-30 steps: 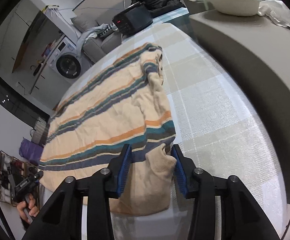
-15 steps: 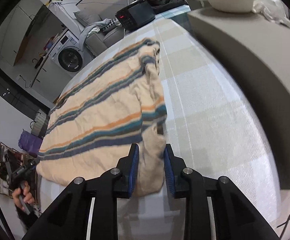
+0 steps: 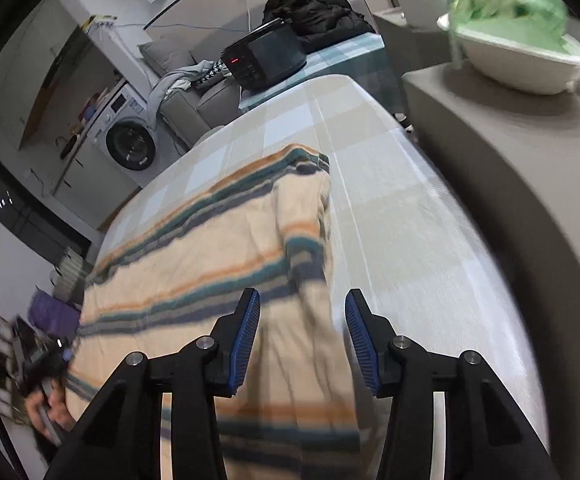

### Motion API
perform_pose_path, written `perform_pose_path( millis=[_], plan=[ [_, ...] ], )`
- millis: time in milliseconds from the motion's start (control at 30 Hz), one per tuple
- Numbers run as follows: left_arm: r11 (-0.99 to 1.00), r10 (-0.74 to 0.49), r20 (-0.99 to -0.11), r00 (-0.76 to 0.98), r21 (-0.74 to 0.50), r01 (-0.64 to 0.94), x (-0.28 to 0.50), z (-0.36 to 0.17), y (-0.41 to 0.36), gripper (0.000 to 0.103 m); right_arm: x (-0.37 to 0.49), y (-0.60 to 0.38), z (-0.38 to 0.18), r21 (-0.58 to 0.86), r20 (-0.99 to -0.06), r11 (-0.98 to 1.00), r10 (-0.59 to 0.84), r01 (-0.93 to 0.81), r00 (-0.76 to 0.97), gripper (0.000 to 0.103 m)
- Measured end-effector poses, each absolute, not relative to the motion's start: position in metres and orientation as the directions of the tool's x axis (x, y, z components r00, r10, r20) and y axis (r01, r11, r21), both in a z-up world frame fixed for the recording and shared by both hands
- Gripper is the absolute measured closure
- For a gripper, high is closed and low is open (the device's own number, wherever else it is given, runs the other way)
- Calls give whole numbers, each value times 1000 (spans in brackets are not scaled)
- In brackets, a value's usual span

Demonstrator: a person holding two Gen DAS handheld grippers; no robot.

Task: Fold small clothes

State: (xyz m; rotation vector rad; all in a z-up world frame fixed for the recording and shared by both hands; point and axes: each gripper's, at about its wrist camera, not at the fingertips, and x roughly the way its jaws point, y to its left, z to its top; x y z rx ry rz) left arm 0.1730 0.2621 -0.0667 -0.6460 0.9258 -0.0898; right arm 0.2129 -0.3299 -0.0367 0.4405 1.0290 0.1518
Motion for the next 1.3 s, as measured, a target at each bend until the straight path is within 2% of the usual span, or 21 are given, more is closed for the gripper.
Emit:
perform_pose_path(
  millis=[33, 100, 133, 167, 200, 267, 367, 433, 467, 533, 600, 633, 733, 767, 800, 900, 1033, 1067, 1100, 1167, 1300],
  plan=[
    [810, -352, -712, 607, -557, -184, 178, -67, 259, 47, 221, -332, -41, 438, -793, 893, 332, 99, 511, 57],
    [813, -362, -710, 604, -558, -168, 181, -67, 250, 50, 233, -333, -49, 450, -796, 884, 335, 124, 504, 65],
    [819, -373, -710, 597, -555, -148, 184, -67, 246, 56, 238, -333, -52, 453, -799, 883, 341, 123, 495, 69],
    [824, -366, -715, 595, -546, -150, 186, -68, 245, 62, 242, -330, -56, 450, -806, 885, 346, 117, 481, 80],
    [825, -359, -721, 592, -542, -160, 188, -69, 245, 63, 245, -328, -57, 424, -818, 899, 330, 107, 470, 86],
    [822, -375, -722, 581, -549, -152, 189, -71, 245, 68, 249, -329, -57, 419, -825, 903, 334, 97, 456, 87],
    [816, -386, -732, 561, -555, -163, 186, -73, 248, 68, 251, -336, -56, 438, -827, 892, 352, 110, 438, 84],
    [825, -331, -760, 559, -521, -220, 187, -69, 254, 67, 253, -339, -50, 429, -829, 896, 339, 115, 445, 84],
    [824, -310, -758, 574, -515, -236, 188, -66, 258, 62, 255, -341, -45, 424, -823, 898, 329, 116, 464, 82],
    [820, -290, -742, 605, -518, -242, 196, -59, 264, 54, 261, -343, -37, 430, -804, 895, 319, 119, 501, 74],
    [822, -290, -733, 615, -520, -233, 208, -56, 262, 54, 272, -343, -36, 444, -793, 888, 328, 118, 513, 60],
    [824, -292, -730, 618, -520, -225, 216, -56, 260, 53, 280, -341, -40, 455, -787, 883, 338, 117, 516, 59],
    [812, -325, -733, 598, -540, -221, 238, -67, 250, 53, 290, -334, -55, 448, -803, 884, 333, 132, 494, 62],
    [807, -343, -733, 588, -550, -216, 245, -71, 247, 54, 291, -330, -59, 445, -809, 887, 339, 123, 481, 73],
    [810, -350, -733, 584, -550, -205, 249, -72, 243, 56, 290, -326, -60, 425, -813, 898, 325, 111, 483, 79],
    [819, -350, -731, 586, -542, -187, 258, -73, 242, 58, 290, -328, -59, 330, -834, 936, 229, 121, 502, 80],
    [790, -308, -740, 598, -549, -273, 244, -72, 257, 58, 274, -352, -41, 375, -812, 908, 227, 184, 537, 77],
    [787, -301, -738, 604, -550, -279, 236, -70, 260, 58, 266, -354, -36, 387, -804, 905, 238, 175, 544, 72],
    [788, -297, -732, 613, -551, -277, 226, -66, 260, 58, 255, -357, -31, 400, -795, 902, 252, 164, 552, 62],
    [795, -293, -732, 615, -544, -269, 204, -63, 260, 53, 227, -360, -23, 412, -781, 900, 266, 145, 564, 54],
    [834, -291, -754, 589, -502, -231, 160, -63, 236, 49, 172, -360, -29, 382, -804, 915, 261, 129, 534, 54]
  ],
)
